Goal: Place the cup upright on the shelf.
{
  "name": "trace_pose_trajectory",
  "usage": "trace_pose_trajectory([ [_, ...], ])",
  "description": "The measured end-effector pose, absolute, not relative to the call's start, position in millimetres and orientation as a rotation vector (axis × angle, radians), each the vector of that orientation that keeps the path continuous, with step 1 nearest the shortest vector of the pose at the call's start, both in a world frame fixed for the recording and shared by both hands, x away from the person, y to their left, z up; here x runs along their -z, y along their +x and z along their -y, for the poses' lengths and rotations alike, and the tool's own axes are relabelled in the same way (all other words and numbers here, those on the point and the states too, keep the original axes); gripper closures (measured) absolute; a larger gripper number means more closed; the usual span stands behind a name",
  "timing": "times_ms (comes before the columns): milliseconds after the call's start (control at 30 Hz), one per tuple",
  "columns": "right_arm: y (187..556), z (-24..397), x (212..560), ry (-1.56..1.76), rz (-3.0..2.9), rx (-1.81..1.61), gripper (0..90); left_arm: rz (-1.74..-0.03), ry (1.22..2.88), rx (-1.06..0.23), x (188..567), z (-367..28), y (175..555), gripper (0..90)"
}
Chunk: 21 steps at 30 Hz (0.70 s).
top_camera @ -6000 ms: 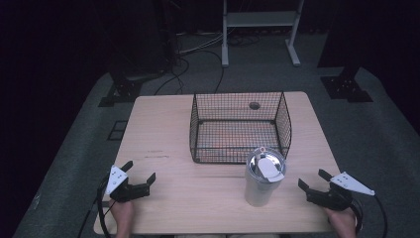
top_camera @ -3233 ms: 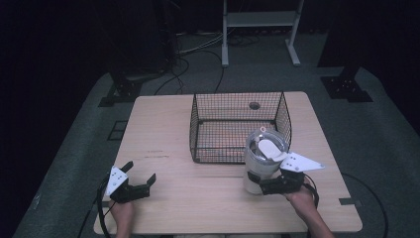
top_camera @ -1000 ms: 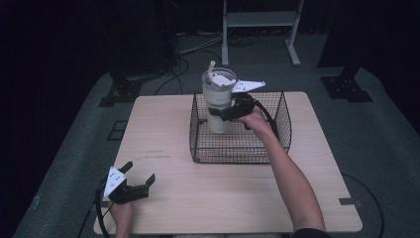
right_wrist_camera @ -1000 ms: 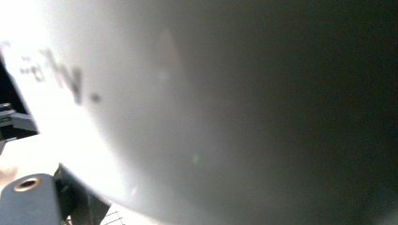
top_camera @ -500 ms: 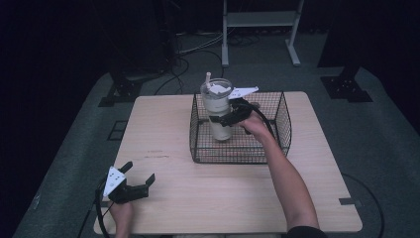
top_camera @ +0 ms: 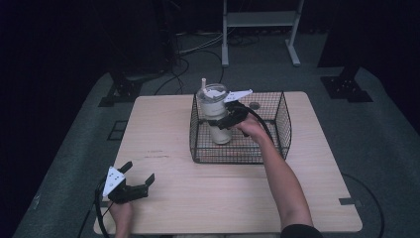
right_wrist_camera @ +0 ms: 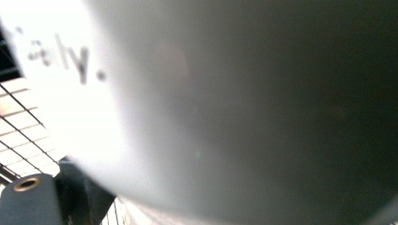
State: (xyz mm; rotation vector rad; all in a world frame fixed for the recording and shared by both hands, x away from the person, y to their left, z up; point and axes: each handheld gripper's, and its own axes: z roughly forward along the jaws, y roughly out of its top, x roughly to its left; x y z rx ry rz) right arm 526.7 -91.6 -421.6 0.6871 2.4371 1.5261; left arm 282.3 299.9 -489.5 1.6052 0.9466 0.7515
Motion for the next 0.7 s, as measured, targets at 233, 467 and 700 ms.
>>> trace_pose_trajectory([
  [233,526.2,92.0,424.5,0.685,-2.426,-1.526,8.6,-0.947,1.6,-0.746,489.4,-300.6,281.7,0.0],
  [467,524.3,96.2,424.6,0.672,-2.433,-1.508,8.5,-0.947,1.599,-0.745,489.3,-300.8,281.6,0.0],
  [700,521.2,102.9,427.4,0.653,-2.427,-1.523,8.4,-0.946,1.599,-0.745,489.4,-300.6,281.5,0.0],
])
